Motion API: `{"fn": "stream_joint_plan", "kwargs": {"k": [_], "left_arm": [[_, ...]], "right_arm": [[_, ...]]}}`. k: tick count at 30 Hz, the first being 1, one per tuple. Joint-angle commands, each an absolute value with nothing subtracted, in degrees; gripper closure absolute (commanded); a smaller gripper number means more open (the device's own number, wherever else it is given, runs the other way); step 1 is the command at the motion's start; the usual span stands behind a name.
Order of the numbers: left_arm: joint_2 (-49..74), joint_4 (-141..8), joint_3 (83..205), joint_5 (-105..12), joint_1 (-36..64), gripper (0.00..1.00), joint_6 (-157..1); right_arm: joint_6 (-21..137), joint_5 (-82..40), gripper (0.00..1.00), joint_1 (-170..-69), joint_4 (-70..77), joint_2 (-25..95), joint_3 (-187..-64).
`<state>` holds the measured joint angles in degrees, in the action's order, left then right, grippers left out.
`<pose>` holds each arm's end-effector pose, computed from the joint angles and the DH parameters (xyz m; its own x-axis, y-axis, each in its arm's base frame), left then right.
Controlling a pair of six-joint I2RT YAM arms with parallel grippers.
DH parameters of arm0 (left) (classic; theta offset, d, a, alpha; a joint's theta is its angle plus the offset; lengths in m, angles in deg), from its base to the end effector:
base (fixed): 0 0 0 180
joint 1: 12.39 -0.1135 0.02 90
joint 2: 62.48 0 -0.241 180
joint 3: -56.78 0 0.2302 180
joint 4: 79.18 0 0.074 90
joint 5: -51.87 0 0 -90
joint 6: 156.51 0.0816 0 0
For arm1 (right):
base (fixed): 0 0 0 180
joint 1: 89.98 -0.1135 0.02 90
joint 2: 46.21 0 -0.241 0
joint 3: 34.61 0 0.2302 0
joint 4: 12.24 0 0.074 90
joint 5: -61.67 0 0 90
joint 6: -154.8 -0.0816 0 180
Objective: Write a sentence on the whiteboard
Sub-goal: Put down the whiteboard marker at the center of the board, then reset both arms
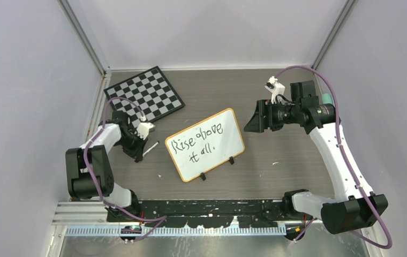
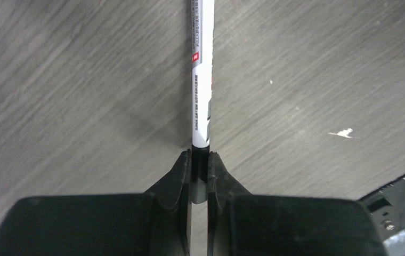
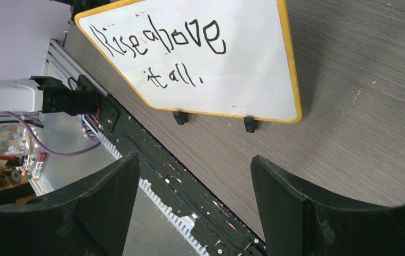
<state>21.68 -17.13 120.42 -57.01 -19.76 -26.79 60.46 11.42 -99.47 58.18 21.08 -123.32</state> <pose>0.2321 0.0034 0.1226 -0.8075 0.5053 -0.3045 0.5670 0.8072 -0.1642 0.2192 0.0895 0.3167 -0.7832 -0.0719 -0.6177 -0.4827 0.6966 0.5309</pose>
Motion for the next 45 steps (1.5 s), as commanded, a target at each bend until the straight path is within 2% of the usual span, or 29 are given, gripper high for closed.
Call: {"fn": "stream_joint_plan", "kwargs": {"k": [1, 12, 18, 22, 24, 28, 34, 39, 45], "left_arm": [[25.13, -23.16, 120.36, -52.64, -17.75, 0.91, -26.55], [24.71, -20.13, 120.07, -51.49, -16.3, 0.59, -25.36], [20.89, -11.61, 128.75, -54.77, -16.25, 0.36, -27.55], [20.74, -6.82, 138.76, -56.88, -16.25, 0.07, -30.07], [21.72, -4.06, 144.45, -57.31, -16.34, 0.01, -30.74], [24.78, 2.41, 156.87, -63.65, -19.65, 0.0, -32.0], [30.02, 3.25, 169.39, -71.84, -28.15, 0.0, -40.47], [29.52, -1.24, 165.24, -71.55, -29.87, 0.0, -43.65], [29.05, -4.95, 159.09, -67.52, -29.88, 0.0, -44.24]], "right_arm": [[61.62, 10.07, 0.2, -99.1, 56.06, 19.27, -123.37], [62.33, 10.09, 0.19, -98.97, 56.51, 19.33, -122.83], [64.19, 8.83, 0.19, -98.82, 58.84, 20.21, -125.38], [67.51, 6.05, 0.17, -98.32, 61.14, 20.92, -128.66], [68.99, 4.66, 0.15, -97.46, 61.84, 21.05, -130.03], [71.62, 4.73, 0.11, -92.02, 62.89, 21.84, -131.23], [75.77, 9.36, 0.09, -77.69, 64.21, 26.06, -132.23], [78.11, 11.48, 0.09, -69.8, 64.21, 32.23, -132.61], [78.53, 8.63, 0.09, -68.18, 61.19, 37.77, -131.26]]}}
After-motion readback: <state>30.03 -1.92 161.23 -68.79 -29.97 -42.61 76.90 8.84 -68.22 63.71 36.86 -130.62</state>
